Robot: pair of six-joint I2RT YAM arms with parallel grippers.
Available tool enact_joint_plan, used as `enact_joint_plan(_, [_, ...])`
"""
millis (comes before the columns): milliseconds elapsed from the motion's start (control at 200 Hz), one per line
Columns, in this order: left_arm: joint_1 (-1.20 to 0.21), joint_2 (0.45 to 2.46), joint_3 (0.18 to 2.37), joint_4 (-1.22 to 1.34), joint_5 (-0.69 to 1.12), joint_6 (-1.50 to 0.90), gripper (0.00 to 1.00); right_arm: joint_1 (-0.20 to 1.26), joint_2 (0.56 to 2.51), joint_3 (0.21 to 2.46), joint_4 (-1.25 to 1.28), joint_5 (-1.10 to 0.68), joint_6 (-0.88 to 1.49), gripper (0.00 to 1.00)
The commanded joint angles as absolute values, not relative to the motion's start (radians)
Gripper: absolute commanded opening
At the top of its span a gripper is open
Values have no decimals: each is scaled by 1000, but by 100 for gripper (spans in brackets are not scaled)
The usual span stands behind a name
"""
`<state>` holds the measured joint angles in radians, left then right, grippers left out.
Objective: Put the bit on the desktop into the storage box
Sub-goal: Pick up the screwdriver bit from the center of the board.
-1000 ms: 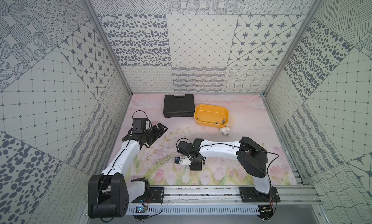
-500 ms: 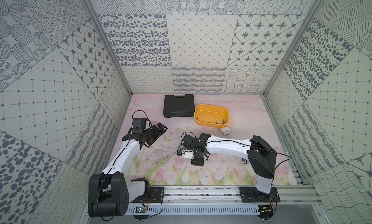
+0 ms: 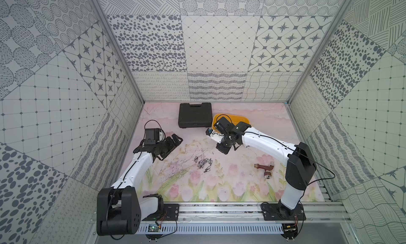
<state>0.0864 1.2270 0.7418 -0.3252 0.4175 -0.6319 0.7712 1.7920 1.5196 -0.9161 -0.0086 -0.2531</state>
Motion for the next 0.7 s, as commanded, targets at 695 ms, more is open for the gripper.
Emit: enact_joint_plan(695, [89,1290,757,-297,536,-626,99,403,2055,1822,-813,96,-176,0])
